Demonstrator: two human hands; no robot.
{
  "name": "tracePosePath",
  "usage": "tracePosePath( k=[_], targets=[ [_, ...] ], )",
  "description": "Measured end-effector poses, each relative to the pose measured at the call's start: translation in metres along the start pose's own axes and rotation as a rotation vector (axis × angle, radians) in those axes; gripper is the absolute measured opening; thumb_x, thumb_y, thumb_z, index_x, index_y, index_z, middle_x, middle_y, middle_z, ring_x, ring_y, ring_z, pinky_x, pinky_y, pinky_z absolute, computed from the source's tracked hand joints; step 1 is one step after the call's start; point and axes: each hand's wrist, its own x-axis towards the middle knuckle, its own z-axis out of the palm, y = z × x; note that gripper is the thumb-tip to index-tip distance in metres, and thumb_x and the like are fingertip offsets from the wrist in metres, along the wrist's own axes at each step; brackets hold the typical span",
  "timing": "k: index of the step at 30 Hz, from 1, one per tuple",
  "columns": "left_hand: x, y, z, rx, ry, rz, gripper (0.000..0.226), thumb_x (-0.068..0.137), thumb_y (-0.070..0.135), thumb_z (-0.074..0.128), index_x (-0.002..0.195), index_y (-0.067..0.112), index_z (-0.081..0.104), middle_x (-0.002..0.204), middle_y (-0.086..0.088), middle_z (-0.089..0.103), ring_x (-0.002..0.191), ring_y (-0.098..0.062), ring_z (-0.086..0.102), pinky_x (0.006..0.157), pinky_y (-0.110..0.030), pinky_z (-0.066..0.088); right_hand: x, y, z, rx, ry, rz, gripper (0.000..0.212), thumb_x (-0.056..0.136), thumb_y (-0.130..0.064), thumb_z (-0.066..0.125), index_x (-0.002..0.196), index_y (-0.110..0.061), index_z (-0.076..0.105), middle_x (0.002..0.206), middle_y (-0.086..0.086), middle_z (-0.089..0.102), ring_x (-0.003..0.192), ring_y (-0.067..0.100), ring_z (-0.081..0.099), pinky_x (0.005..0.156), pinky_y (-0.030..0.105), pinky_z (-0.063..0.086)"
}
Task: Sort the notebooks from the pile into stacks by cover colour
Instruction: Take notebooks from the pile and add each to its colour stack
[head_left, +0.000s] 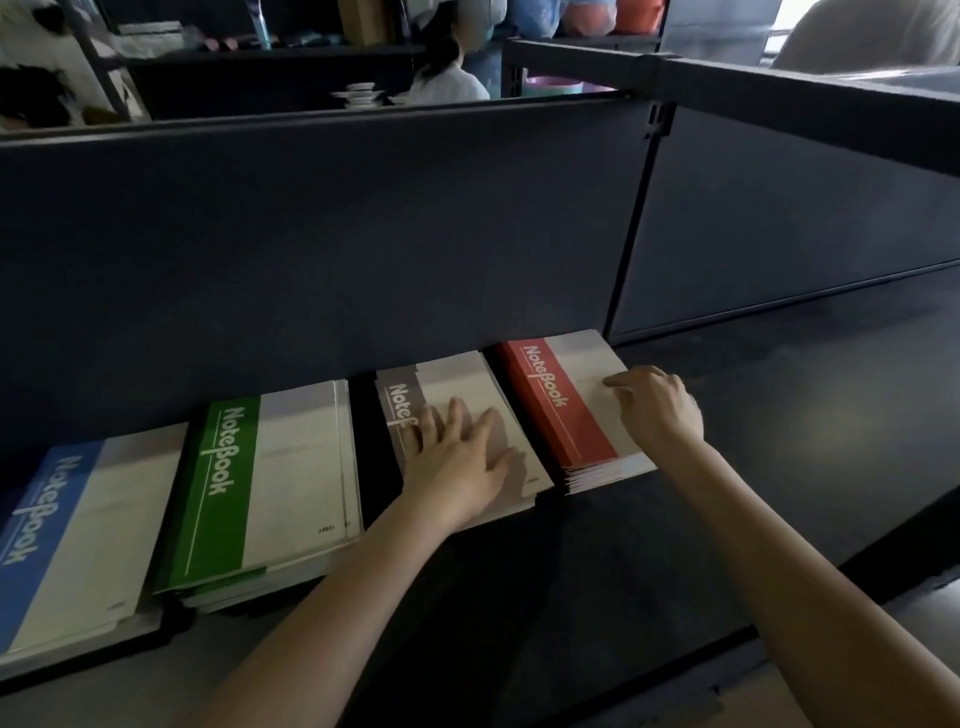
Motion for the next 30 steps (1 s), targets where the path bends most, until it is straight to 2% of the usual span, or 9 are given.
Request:
tracePosePath(
  k=[3,5,8,11,18,25,30],
  targets=[
    [0.004,-0.004,0.000,0.060,0.017,-0.003,0.067,0.095,0.064,0.016,0.152,0.034,-0.004,0.160,-0.007,-0.016,0.145,-0.040,-0.014,0.117,-0.055,-0.007,0.002,-0.007,0.007,0.008,-0.045,-0.026,0.034,0.098,-0.020,0.036,0.115,-0.016,0.065,0.123,0.003,0.058,0.115,0.027,0.051,0.084,0.037,0.048],
    [0.008,-0.005,-0.001,0.083,0.030,0.004,0.066,0.095,0.063,0.014,0.152,0.034,-0.004,0.160,-0.006,-0.015,0.145,-0.038,-0.013,0.117,-0.054,-0.006,0.004,-0.011,0.013,-0.050,-0.092,-0.044,0.035,0.098,-0.028,0.036,0.112,-0.011,0.062,0.123,0.010,0.055,0.121,0.029,0.046,0.094,0.040,0.042],
    [0.011,-0.005,-0.001,0.099,0.038,-0.008,0.065,0.095,0.063,0.012,0.152,0.036,-0.006,0.160,-0.005,-0.016,0.145,-0.036,-0.014,0.117,-0.051,-0.007,0.005,-0.011,0.024,-0.121,-0.123,-0.053,0.044,0.099,-0.038,0.033,0.129,-0.011,0.051,0.142,0.017,0.041,0.137,0.031,0.030,0.114,0.044,0.024],
    [0.011,-0.004,0.000,0.099,0.048,-0.011,0.065,0.095,0.063,0.010,0.152,0.037,-0.007,0.160,-0.006,-0.016,0.145,-0.035,-0.016,0.117,-0.050,-0.008,0.002,-0.008,0.032,-0.116,-0.076,-0.049,0.050,0.099,-0.040,0.031,0.140,-0.014,0.042,0.151,0.015,0.031,0.143,0.029,0.020,0.119,0.041,0.014],
    [0.012,-0.006,0.003,0.063,0.087,0.004,0.063,0.096,0.062,0.013,0.152,0.038,-0.003,0.161,-0.004,-0.013,0.146,-0.033,-0.013,0.117,-0.049,-0.007,0.002,-0.007,0.037,-0.090,-0.008,-0.033,0.050,0.096,-0.043,0.032,0.137,-0.019,0.048,0.149,0.009,0.037,0.141,0.025,0.027,0.117,0.040,0.020],
    [0.011,-0.008,0.005,0.015,0.203,0.042,0.058,0.098,0.056,0.022,0.151,0.032,0.016,0.161,0.000,0.004,0.147,-0.030,-0.001,0.117,-0.048,-0.002,0.001,-0.009,0.036,-0.081,0.029,-0.012,0.051,0.095,-0.045,0.035,0.137,-0.020,0.049,0.150,0.006,0.037,0.139,0.024,0.029,0.116,0.040,0.023],
    [0.010,-0.008,0.005,-0.009,0.203,0.042,0.057,0.098,0.054,0.024,0.150,0.031,0.018,0.161,0.001,0.005,0.147,-0.029,-0.001,0.118,-0.046,-0.002,0.002,-0.012,0.039,-0.080,0.023,0.013,0.049,0.093,-0.041,0.034,0.133,-0.018,0.052,0.147,0.008,0.039,0.138,0.025,0.031,0.115,0.041,0.023]
  ],
)
